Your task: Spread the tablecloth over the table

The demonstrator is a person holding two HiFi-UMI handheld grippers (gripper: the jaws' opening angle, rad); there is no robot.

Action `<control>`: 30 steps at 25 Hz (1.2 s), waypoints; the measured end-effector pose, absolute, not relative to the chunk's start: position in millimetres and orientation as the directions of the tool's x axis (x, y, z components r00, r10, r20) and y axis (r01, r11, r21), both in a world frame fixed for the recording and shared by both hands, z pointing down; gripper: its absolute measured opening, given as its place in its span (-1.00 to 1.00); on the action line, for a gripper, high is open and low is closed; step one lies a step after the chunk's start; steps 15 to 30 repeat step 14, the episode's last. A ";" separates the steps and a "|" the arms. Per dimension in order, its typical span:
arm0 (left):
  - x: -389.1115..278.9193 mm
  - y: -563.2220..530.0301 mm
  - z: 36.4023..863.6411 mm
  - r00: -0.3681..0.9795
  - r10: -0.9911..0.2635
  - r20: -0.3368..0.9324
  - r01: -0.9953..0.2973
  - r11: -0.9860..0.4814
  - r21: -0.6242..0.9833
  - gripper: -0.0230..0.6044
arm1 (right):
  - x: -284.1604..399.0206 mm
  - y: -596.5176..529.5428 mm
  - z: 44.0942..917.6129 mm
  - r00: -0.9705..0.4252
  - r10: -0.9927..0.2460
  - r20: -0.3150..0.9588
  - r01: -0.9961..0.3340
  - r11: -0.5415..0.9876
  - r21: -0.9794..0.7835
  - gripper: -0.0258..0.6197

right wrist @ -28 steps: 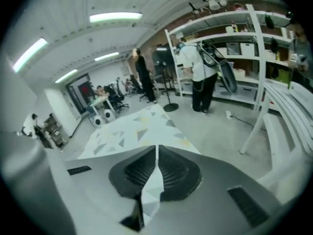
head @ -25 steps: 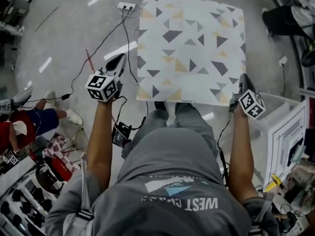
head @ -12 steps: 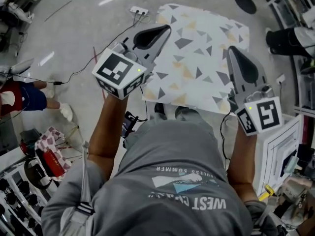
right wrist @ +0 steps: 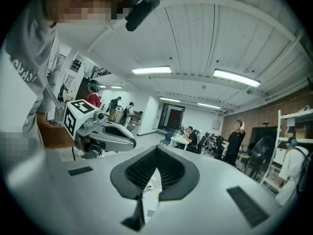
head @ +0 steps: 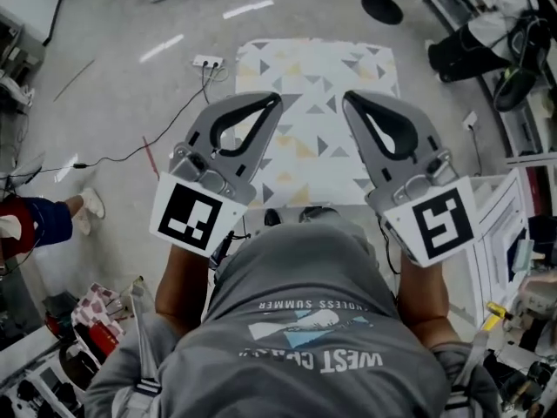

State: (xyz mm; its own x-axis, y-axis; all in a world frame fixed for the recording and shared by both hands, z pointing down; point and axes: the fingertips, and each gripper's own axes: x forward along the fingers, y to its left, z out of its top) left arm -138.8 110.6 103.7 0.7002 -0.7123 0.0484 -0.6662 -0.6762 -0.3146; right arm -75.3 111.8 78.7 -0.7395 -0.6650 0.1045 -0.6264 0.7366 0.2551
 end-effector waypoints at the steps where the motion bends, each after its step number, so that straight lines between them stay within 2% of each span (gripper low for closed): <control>1: -136.5 113.4 105.1 0.706 -0.706 0.048 -0.662 -0.683 -0.308 -0.93 | -73.1 113.2 77.3 -0.734 -0.671 0.102 -0.632 0.730 0.260 -0.90; 14: -139.5 130.5 114.5 0.723 -0.690 0.046 -0.665 -0.712 -0.226 -0.93 | -58.0 125.9 78.8 -0.689 -0.715 0.119 -0.677 0.693 0.248 -0.90; 30: -139.5 130.5 114.5 0.723 -0.690 0.046 -0.665 -0.712 -0.226 -0.93 | -58.0 125.9 78.8 -0.689 -0.715 0.119 -0.677 0.693 0.248 -0.90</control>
